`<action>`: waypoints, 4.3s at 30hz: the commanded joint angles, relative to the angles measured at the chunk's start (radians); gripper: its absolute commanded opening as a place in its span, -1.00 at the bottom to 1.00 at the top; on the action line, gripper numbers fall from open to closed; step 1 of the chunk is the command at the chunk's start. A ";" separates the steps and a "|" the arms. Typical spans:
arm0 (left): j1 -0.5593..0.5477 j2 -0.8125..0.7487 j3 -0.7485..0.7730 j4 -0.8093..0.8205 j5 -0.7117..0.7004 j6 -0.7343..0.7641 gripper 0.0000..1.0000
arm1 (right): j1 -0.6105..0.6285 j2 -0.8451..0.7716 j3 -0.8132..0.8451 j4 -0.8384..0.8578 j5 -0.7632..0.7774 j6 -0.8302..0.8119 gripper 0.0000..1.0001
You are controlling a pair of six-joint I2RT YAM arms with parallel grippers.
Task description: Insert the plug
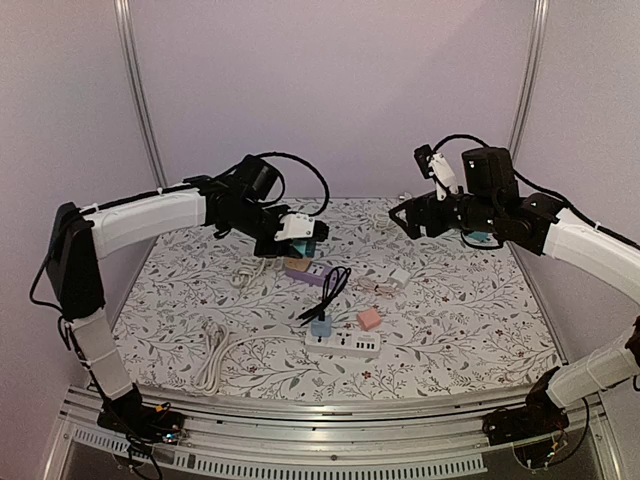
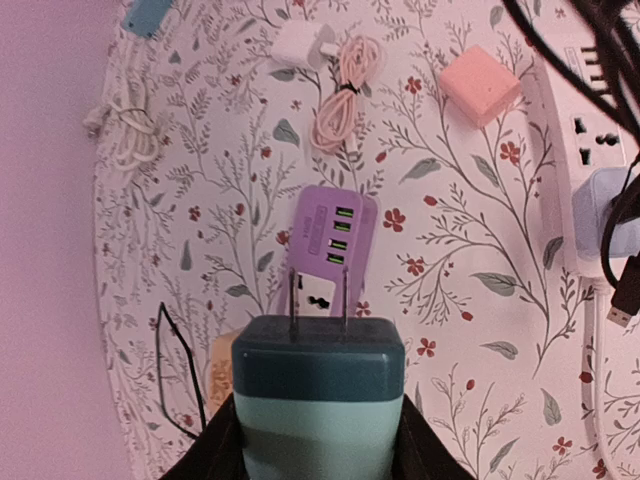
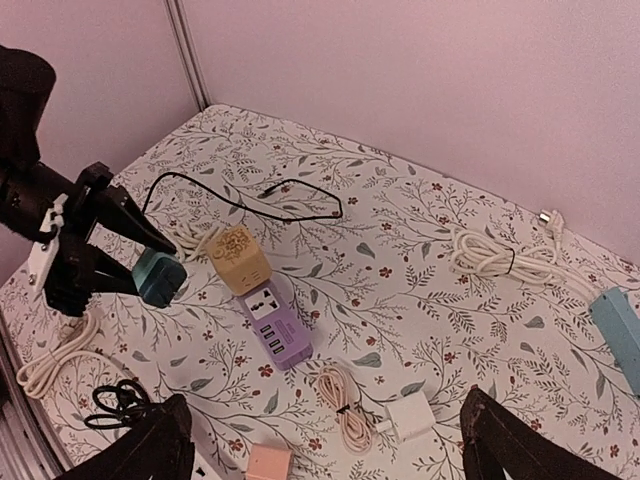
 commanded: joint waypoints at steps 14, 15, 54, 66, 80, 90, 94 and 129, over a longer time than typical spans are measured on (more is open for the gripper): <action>-0.273 -0.338 -0.353 0.575 -0.211 0.033 -1.00 | 0.108 0.109 0.100 0.069 -0.411 0.345 0.56; -0.275 -0.340 -0.356 0.583 -0.211 0.028 -1.00 | 0.112 0.115 0.092 0.069 -0.398 0.355 0.55; -0.265 -0.590 -0.383 0.482 -0.121 -0.412 0.99 | 0.083 0.217 0.296 0.123 -0.326 0.171 -1.00; -0.046 -0.600 -0.237 0.516 0.346 -1.125 0.62 | 0.140 0.088 0.209 0.629 -0.330 0.097 -1.00; -0.138 -0.443 -0.094 0.762 0.242 -1.379 0.66 | 0.202 0.072 0.173 0.743 -0.395 0.081 -1.00; -0.165 -0.397 -0.041 0.770 0.265 -1.384 0.17 | 0.203 0.072 0.160 0.744 -0.440 0.088 -1.00; -0.167 -0.398 -0.031 0.778 0.301 -1.376 0.12 | 0.202 0.080 0.158 0.743 -0.475 0.095 -1.00; -0.173 -0.451 -0.043 0.716 0.501 -1.262 -1.00 | 0.200 0.081 0.154 0.644 -0.545 0.087 -0.57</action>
